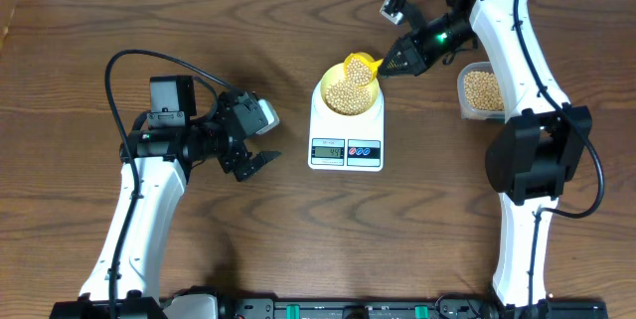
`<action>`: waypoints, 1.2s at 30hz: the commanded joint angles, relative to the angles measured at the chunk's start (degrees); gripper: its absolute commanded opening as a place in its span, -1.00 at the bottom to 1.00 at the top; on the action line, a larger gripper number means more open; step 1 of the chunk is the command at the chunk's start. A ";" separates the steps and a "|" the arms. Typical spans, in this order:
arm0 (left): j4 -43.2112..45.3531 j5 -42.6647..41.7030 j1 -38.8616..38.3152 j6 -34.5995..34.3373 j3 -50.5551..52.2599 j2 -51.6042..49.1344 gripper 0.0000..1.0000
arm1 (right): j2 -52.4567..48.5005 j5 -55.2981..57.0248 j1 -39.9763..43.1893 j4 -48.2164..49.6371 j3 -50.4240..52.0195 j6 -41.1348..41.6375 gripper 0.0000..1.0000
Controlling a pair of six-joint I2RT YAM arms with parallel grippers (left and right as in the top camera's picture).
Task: Scoop item into bowl and weigh 50g on scale
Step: 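Tilt the scoop slightly to trickle soybeans into the bowl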
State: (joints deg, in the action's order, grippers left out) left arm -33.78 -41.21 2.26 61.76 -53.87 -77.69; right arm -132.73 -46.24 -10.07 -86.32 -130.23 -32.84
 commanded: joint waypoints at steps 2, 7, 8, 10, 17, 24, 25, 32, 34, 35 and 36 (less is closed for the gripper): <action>0.02 0.13 0.20 0.57 -0.35 -0.22 0.95 | 1.57 2.56 -1.75 -0.20 -1.36 -1.57 -0.98; 0.02 0.11 0.20 0.57 -0.35 -0.22 0.95 | 1.60 4.15 -3.19 0.28 -1.36 -1.57 -0.98; 0.02 0.11 0.20 0.57 -0.35 -0.22 0.95 | 1.60 4.31 -3.45 0.39 -1.36 -1.55 -0.98; 0.02 0.11 0.20 0.57 -0.35 -0.22 0.95 | 1.60 4.31 -3.65 0.42 -1.36 -1.55 -0.98; 0.02 0.11 0.20 0.57 -0.35 -0.22 0.95 | 1.60 4.31 -3.13 0.76 -1.36 -1.53 -0.98; 0.02 0.11 0.20 0.57 -0.35 -0.22 0.95 | 1.60 4.33 -3.06 0.90 -1.40 -1.55 -0.98; 0.02 0.11 0.20 0.57 -0.35 -0.22 0.95 | 1.60 4.33 -3.06 1.05 -1.40 -1.53 -0.98; 0.02 0.13 0.20 0.59 -0.35 -0.22 0.95 | 1.60 5.44 -3.13 1.77 -2.62 -1.51 -0.98; 0.02 0.11 0.20 0.57 -0.35 -0.22 0.95 | 1.60 7.10 -3.17 1.66 -3.30 -1.51 -0.98; 0.02 0.11 0.20 0.57 -0.35 -0.22 0.95 | 1.60 7.80 -3.23 1.66 -3.63 -1.51 -0.98; 0.02 0.11 0.20 0.57 -0.35 -0.22 0.95 | 1.60 8.35 -3.32 1.57 -4.02 -1.51 -0.98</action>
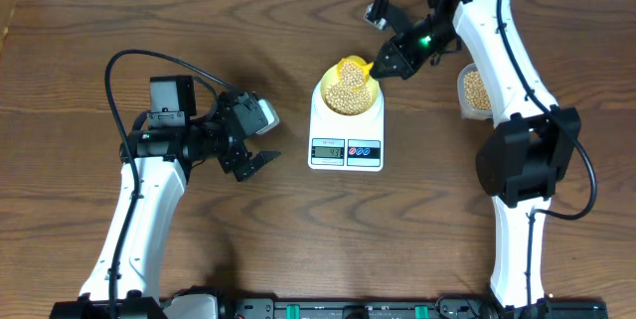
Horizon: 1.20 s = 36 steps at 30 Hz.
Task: Scoop item into bowl and weigh 50g on scale
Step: 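Tilt the scoop slightly to trickle soybeans into the bowl, then raise the scoop above the bowl and shake beans out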
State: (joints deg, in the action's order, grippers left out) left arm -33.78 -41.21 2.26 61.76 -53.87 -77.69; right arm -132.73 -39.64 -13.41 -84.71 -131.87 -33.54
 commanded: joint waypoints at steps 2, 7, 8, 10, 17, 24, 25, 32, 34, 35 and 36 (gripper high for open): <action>0.02 0.11 0.20 0.57 -0.35 -0.22 0.95 | 1.60 2.47 -0.22 -0.07 -2.82 -0.81 -0.98; 0.02 0.11 0.20 0.57 -0.35 -0.22 0.95 | 1.60 2.60 -0.57 -0.13 -2.99 -0.81 -0.98; 0.02 0.11 0.20 0.57 -0.35 -0.22 0.95 | 1.60 2.40 -0.57 -0.13 -2.99 -0.81 -0.98; 0.02 0.11 0.20 0.57 -0.35 -0.22 0.95 | 1.60 0.92 -0.52 -0.35 -2.99 -0.81 -0.98; 0.02 0.11 0.20 0.57 -0.35 -0.22 0.95 | 1.60 -6.45 1.90 -1.75 -2.99 -0.79 -0.98; 0.02 0.11 0.20 0.59 -0.35 -0.22 0.95 | 1.60 -11.50 4.55 -2.45 -2.99 -0.81 -0.98; 0.02 0.11 0.20 0.57 -0.35 -0.22 0.95 | 1.60 -12.15 4.81 -2.56 -2.99 -0.79 -0.98; 0.02 0.11 0.20 0.57 -0.35 -0.22 0.95 | 1.60 -15.19 6.03 -3.02 -2.99 -0.79 -0.98; 0.02 0.11 0.20 0.57 -0.35 -0.22 0.95 | 1.60 -15.21 6.14 -3.15 -2.99 -0.76 -0.98; 0.02 0.11 0.20 0.57 -0.35 -0.22 0.95 | 1.60 -15.41 6.14 -3.26 -2.99 -0.79 -0.98; 0.02 0.11 0.20 0.57 -0.35 -0.22 0.95 | 1.60 -15.58 6.14 -3.37 -2.99 -0.81 -0.98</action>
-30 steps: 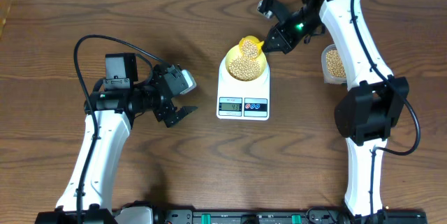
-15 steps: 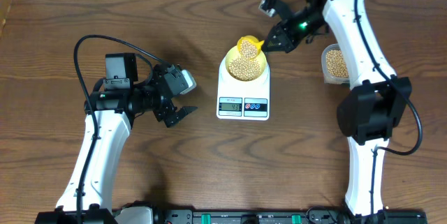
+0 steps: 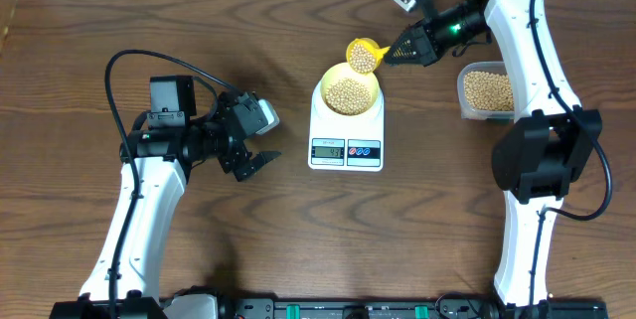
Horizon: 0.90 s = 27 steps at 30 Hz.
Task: Scoop item into bowl and weigh 50g on scale
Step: 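Raise the scoop above the bowl and shake beans out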
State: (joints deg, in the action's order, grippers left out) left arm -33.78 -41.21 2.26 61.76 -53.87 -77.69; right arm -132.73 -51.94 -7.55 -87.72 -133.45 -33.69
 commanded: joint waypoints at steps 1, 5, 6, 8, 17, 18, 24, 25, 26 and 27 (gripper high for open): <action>0.02 0.11 0.20 0.57 -0.35 -0.22 0.95 | 1.60 -3.30 0.28 -0.39 -1.42 -0.66 -0.98; 0.02 0.11 0.20 0.57 -0.35 -0.22 0.95 | 1.60 -3.30 0.28 -0.39 -1.42 -0.66 -0.98; 0.02 0.11 0.20 0.57 -0.35 -0.22 0.95 | 1.60 -3.32 0.28 -0.42 -1.40 -0.66 -0.98; 0.02 0.13 0.20 0.57 -0.35 -0.22 0.95 | 1.60 -3.30 0.28 -0.42 -1.42 -0.66 -0.98; 0.02 0.11 0.20 0.57 -0.35 -0.22 0.95 | 1.60 -2.54 0.04 -0.35 -1.40 -0.70 -0.98; 0.02 0.11 0.20 0.59 -0.35 -0.22 0.95 | 1.60 -2.16 -0.09 -0.33 -1.40 -0.70 -0.98; 0.02 0.11 0.20 0.57 -0.35 -0.22 0.95 | 1.60 -0.07 -0.92 -0.33 -1.40 -0.72 -0.98; 0.02 0.11 0.20 0.57 -0.35 -0.22 0.95 | 1.60 -0.04 -1.05 -0.33 -1.40 -0.72 -0.98; 0.02 0.13 0.20 0.57 -0.35 -0.22 0.95 | 1.60 -0.04 -1.14 -0.33 -1.40 -0.70 -0.98; 0.02 0.11 0.20 0.57 -0.35 -0.22 0.95 | 1.60 -0.07 -1.18 -0.31 -1.40 -0.72 -0.98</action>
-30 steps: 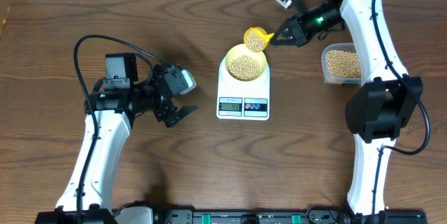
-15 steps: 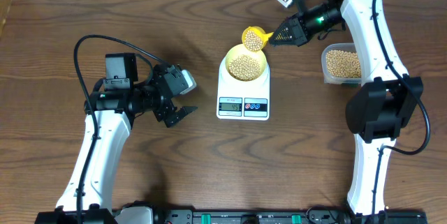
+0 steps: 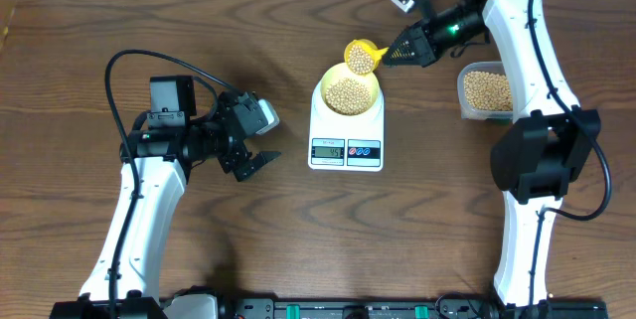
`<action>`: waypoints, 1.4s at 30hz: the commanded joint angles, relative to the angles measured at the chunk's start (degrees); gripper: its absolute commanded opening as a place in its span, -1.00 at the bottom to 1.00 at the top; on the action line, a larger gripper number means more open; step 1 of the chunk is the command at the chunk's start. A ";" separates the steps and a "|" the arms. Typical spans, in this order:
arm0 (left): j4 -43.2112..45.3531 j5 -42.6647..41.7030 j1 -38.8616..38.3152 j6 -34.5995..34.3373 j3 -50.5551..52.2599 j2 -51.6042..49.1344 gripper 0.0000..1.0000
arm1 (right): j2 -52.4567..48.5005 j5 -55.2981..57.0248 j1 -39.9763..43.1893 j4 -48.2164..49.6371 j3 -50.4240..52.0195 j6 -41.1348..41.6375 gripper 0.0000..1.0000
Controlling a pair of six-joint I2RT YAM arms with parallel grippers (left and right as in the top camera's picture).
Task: Scoop item into bowl and weigh 50g on scale
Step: 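Raise the scoop above the bowl and shake beans out, then lower the scoop back to the bowl rim and tilt to pour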
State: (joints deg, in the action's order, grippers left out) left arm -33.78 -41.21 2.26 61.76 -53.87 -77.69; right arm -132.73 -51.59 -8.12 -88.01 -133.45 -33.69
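A white scale stands mid-table with a bowl of tan beans on it. A yellow scoop with some beans in it hangs at the bowl's far right rim, and my right gripper is shut on its handle. A clear container of the same beans sits to the right, partly behind my right arm. My left gripper is open over bare table, left of the scale.
The scale's display and its buttons face the near side; the reading is too small to make out. A cable loops off the left arm. The table's far edge runs just behind the right arm.
The scoop was tipped low over the bowl's right rim, then lower still over the beans. By 0.9 s ago it had been lifted to the far right of the bowl with beans in it, and it stays there. The left arm has not moved.
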 commanded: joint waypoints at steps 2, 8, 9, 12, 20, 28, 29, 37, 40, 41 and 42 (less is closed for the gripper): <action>0.02 0.11 0.20 0.57 -0.35 -0.22 0.95 | 1.60 -0.39 -0.66 0.00 -1.40 -0.72 -0.98; 0.02 0.13 0.20 0.57 -0.35 -0.22 0.95 | 1.60 1.79 -0.98 -0.04 -1.40 -0.70 -0.98; 0.02 0.11 0.20 0.57 -0.35 -0.22 0.95 | 1.60 2.49 -1.27 -0.04 -1.40 -0.70 -0.98; 0.02 0.11 0.20 0.57 -0.35 -0.22 0.95 | 1.60 5.53 -2.56 -0.04 -1.40 -0.70 -0.98; 0.02 0.11 0.20 0.57 -0.35 -0.22 0.95 | 1.60 12.33 -6.25 0.57 -1.42 -0.68 -0.98; 0.02 0.11 0.20 0.57 -0.35 -0.22 0.95 | 1.60 12.41 -6.05 1.31 -1.42 -0.59 -0.98; 0.02 0.11 0.20 0.57 -0.35 -0.22 0.95 | 1.60 12.44 -5.97 1.44 -1.42 -0.24 -0.98; 0.02 0.11 0.20 0.57 -0.35 -0.22 0.95 | 1.60 13.44 -6.19 2.38 -1.42 -0.15 -0.98; 0.02 0.13 0.20 0.59 -0.35 -0.22 0.95 | 1.60 15.76 -6.75 2.36 -1.44 -0.15 -0.98; 0.02 0.11 0.20 0.57 -0.35 -0.22 0.95 | 1.60 16.26 -6.95 2.36 -1.44 -0.17 -0.98; 0.02 0.11 0.20 0.57 -0.35 -0.22 0.95 | 1.60 16.61 -7.06 2.38 -1.44 -0.17 -0.98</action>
State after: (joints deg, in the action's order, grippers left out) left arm -33.78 -41.21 2.26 61.78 -53.87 -77.69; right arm -132.73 -36.45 -14.57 -85.80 -133.45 -33.67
